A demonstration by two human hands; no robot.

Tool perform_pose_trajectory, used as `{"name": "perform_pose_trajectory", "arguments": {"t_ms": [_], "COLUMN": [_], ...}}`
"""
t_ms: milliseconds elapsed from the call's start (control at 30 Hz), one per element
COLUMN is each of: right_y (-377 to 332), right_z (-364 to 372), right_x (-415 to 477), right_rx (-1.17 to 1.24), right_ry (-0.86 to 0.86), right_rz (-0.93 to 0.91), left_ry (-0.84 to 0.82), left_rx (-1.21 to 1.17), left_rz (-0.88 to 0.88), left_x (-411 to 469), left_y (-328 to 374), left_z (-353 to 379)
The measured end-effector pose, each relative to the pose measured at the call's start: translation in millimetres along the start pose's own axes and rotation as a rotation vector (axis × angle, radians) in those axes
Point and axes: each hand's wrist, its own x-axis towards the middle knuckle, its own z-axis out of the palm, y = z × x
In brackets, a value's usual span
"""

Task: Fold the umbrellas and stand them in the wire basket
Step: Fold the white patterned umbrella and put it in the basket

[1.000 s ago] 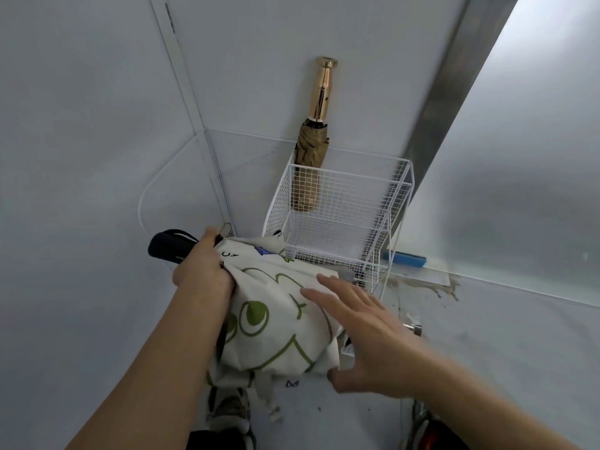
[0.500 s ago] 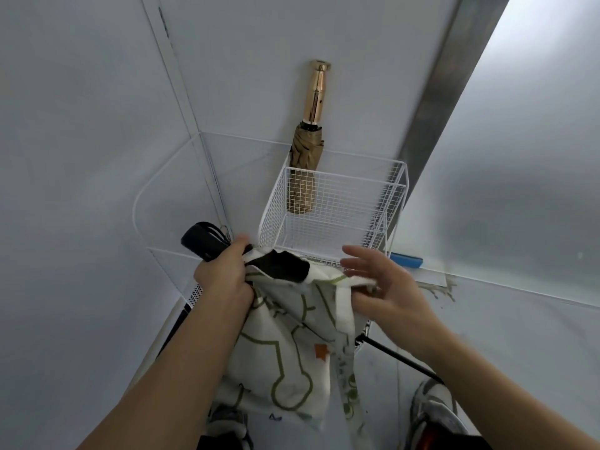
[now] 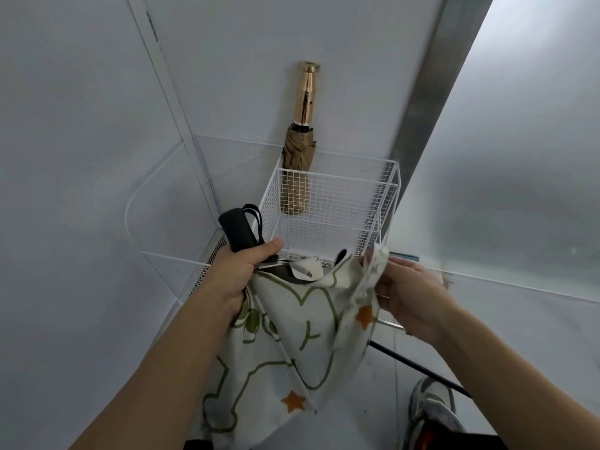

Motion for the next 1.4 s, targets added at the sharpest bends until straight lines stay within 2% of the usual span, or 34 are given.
{"name": "perform_pose_trajectory", "arguments": {"t_ms": [267, 367, 433, 533, 633, 700, 733, 767, 833, 933, 1000, 1033, 1200, 1300, 1400], "right_y": [-2.1, -5.2, -5.3, 5.2, 15.1, 15.5, 13.1, 9.6, 5.9, 18.4, 31.5, 34.7, 38.8, 28.5, 14.4], "right_z": [-13.4, -24.2, -29.6, -31.7, -32.2, -26.1, -19.0, -8.9, 14.3, 41.0, 46.5, 48.1, 39.5, 27.9, 8.2], "right_x": [21.9, 30.0, 34.3, 42.4, 47.8, 45.9, 40.6, 31.3, 6.5, -22.5, -19.3, -16.2, -2.9, -1.7, 3.6], "right_rx": [0.261, 0.370, 0.362, 0.206, -0.058, -0.262, -0.372, -0.469, -0.663, -1.023, -1.267, -1.289, -0.771, -0.683, -0.589], "right_ry": [0.295, 0.362, 0.375, 0.349, 0.382, 0.467, 0.496, 0.462, 0.238, -0.157, -0.238, -0.254, -0.349, -0.325, -0.242], "right_rz": [0.020, 0.065, 0.090, 0.175, 0.257, 0.149, 0.027, -0.120, -0.374, -0.336, -0.311, -0.275, -0.140, -0.142, -0.191], "left_ry": [-0.041, -0.092, -0.145, -0.153, -0.063, 0.057, 0.115, 0.160, 0.224, 0.243, 0.205, 0.173, -0.048, -0.262, -0.262], "left_rx": [-0.113, -0.112, -0.104, -0.108, -0.121, -0.163, -0.190, -0.223, -0.280, -0.296, -0.302, -0.309, -0.257, -0.211, 0.147], "left_rz": [-0.037, -0.076, -0.121, -0.162, -0.179, -0.186, -0.189, -0.189, -0.175, -0.169, -0.187, -0.198, -0.083, 0.037, 0.295], "left_x": [-1.2, 0.2, -0.6, 0.9, 6.6, 13.9, 18.4, 22.1, 28.9, 26.8, 14.8, 7.6, -14.5, -21.7, -16.0], "left_y": [5.6, 7.0, 8.1, 7.8, 7.8, 5.0, 2.1, -0.6, -4.9, -5.5, -5.2, -5.5, -8.0, 4.9, 11.9], "left_z": [-2.2, -6.3, -8.3, -10.1, -11.9, -15.4, -17.7, -19.9, -22.5, -16.0, -3.7, 2.8, 22.7, 22.9, -0.3]}}
